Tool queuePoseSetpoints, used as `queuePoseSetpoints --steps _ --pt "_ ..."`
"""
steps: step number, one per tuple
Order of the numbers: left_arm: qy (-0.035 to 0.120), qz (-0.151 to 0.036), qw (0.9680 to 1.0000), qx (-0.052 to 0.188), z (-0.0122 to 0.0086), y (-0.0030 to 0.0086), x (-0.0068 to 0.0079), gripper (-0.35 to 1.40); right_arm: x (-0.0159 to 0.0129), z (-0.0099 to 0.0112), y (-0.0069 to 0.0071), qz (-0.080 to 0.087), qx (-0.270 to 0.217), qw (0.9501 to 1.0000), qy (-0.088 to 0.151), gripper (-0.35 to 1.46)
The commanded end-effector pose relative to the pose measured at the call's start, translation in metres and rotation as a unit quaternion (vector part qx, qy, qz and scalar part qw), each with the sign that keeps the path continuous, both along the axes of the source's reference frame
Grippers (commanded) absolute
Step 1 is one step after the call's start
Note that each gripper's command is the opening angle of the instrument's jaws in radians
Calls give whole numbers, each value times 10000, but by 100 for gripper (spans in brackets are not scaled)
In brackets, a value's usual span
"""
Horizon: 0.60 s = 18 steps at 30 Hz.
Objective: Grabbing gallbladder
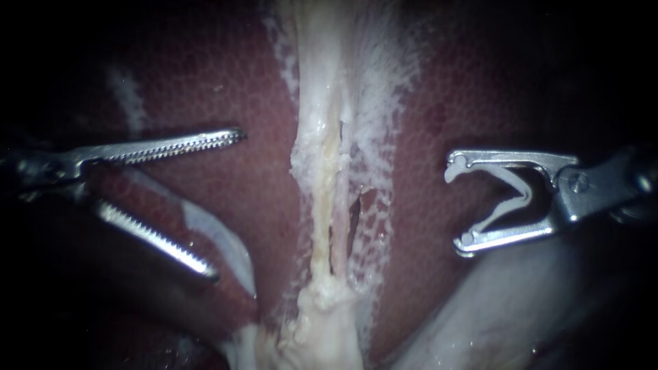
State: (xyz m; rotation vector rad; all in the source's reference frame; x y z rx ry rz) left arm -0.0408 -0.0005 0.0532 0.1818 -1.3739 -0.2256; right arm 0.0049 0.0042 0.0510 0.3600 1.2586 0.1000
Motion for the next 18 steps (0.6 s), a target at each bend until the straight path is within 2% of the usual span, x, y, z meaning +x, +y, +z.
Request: queuePoseSetpoints --steps 1,4,7,8,11,15,18 --pt "0 0 10000 0 0 0 0 111 0 0 0 -1 0 10000 0 59" --pt "-8 -39 9998 206 -1 1 0 109 0 0 0 0 -1 10000 0 59" --pt "53 -291 9976 621 -4 3 0 108 0 1 0 -1 -3 10000 0 59" --pt "123 -421 9957 814 -5 3 0 108 0 1 -1 -1 -3 10000 0 59" --pt "286 -672 9907 1151 -9 6 -1 103 0 1 -1 -2 -3 10000 0 59" --pt "527 -813 9824 1600 -8 9 -7 96 0 1 -1 -1 -4 10000 0 59" --pt "688 -872 9772 1812 -7 11 -15 94 0 1 -1 -1 -4 10000 0 59"
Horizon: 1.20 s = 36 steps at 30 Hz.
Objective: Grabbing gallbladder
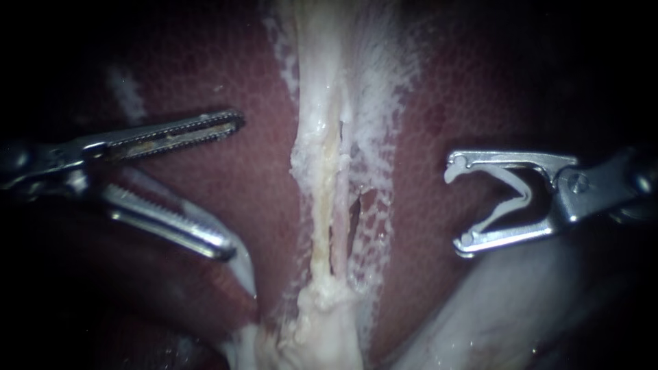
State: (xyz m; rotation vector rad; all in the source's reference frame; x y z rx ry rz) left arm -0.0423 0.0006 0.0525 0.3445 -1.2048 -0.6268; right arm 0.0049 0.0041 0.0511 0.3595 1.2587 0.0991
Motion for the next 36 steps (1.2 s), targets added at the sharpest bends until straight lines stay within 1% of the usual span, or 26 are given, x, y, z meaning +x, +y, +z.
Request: queuePoseSetpoints --steps 1,4,7,9,12,14,20,26,30,31,34,36 --pt "42 -20 10000 55 2 1 -3 94 0 0 0 1 0 10000 0 59" --pt "144 -53 9997 182 5 3 -14 94 0 0 -1 0 -1 10000 0 59" --pt "211 -97 9992 325 8 3 -24 93 0 0 -1 -1 -2 10000 1 59" --pt "242 -119 9989 378 12 3 -29 91 0 0 -1 -1 -2 10000 1 60" --pt "266 -125 9989 369 17 2 -34 89 0 1 -1 -1 -3 10000 1 60" --pt "304 -132 9985 425 20 2 -37 88 0 1 -1 -1 -3 10000 0 60" --pt "386 -135 9981 455 36 -3 -43 86 0 1 -1 -1 -3 10000 0 60" --pt "422 -164 9977 500 45 -2 -51 83 1 1 -1 0 -3 10000 0 60" --pt "450 -188 9972 559 48 0 -56 74 1 1 -1 0 -4 10000 0 60" --pt "446 -215 9969 612 50 1 -57 73 1 1 -1 0 -4 10000 -1 60" --pt "456 -233 9965 663 56 2 -56 66 1 1 -1 1 -4 10000 -1 60" --pt "507 -263 9958 712 62 3 -54 57 2 1 -1 1 -4 10000 -1 60"
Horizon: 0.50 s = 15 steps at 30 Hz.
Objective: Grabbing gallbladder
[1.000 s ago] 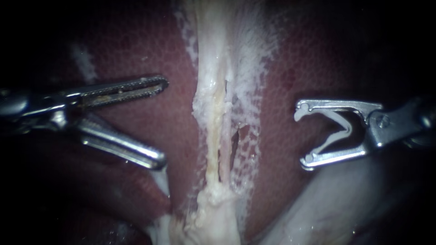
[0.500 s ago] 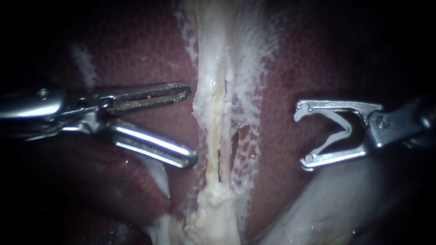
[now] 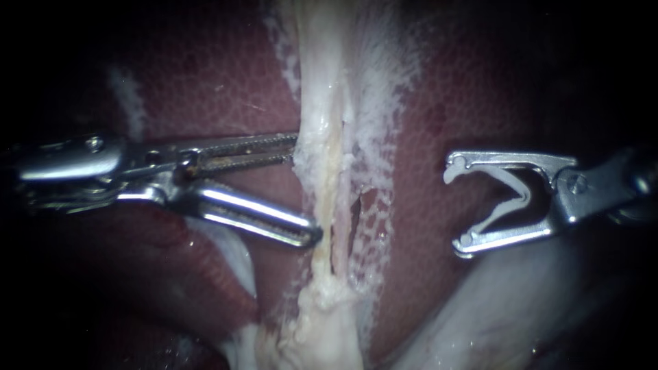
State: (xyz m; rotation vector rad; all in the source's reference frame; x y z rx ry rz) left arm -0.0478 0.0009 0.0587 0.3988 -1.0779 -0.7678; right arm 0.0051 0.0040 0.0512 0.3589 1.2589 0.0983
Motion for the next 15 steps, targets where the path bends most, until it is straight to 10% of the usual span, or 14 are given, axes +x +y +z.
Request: queuePoseSetpoints --steps 1,4,7,15 --pt "58 -32 10000 -13 3 1 2 54 0 0 0 2 0 10000 -2 60" --pt "161 -110 9998 66 10 3 7 31 0 0 0 3 -1 10000 -2 60" --pt "314 -157 9993 113 14 5 13 -33 0 0 0 3 -1 10000 -3 60" --pt "490 -264 9982 228 15 4 19 -35 0 1 0 4 -1 10000 -3 60"
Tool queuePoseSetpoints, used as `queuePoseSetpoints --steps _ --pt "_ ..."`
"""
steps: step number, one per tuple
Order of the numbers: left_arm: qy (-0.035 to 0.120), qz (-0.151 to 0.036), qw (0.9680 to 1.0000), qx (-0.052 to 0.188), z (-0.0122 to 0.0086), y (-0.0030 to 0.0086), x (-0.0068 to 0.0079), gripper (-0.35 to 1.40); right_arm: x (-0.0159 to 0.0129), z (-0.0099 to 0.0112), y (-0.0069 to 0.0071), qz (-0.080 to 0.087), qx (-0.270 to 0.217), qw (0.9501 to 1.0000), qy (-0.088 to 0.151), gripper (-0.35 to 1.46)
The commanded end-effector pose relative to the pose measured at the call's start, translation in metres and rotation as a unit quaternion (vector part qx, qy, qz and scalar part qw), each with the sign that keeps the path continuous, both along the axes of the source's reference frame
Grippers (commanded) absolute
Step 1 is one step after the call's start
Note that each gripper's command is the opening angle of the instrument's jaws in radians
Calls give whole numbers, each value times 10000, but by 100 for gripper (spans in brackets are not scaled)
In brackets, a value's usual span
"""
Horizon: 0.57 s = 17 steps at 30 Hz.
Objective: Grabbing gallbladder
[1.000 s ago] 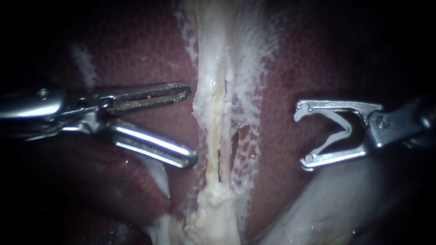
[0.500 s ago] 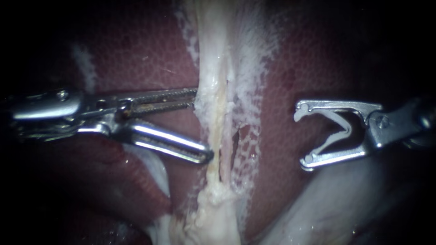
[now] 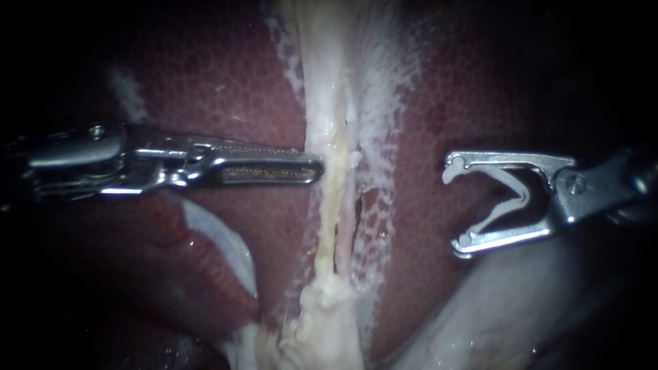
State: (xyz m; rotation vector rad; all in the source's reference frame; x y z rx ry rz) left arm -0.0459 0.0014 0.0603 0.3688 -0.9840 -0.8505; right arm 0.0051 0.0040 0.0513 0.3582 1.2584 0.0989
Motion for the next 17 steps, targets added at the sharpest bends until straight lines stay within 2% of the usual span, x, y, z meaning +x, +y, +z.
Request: queuePoseSetpoints --steps 1,5,17 --pt "6 -32 10000 28 -1 -1 0 -35 0 0 0 0 0 10000 0 60" --pt "66 -74 9999 31 -2 -1 1 -35 0 0 0 0 0 10000 0 60" --pt "82 -87 9999 94 -7 -5 0 -35 0 0 0 0 0 10000 0 60"
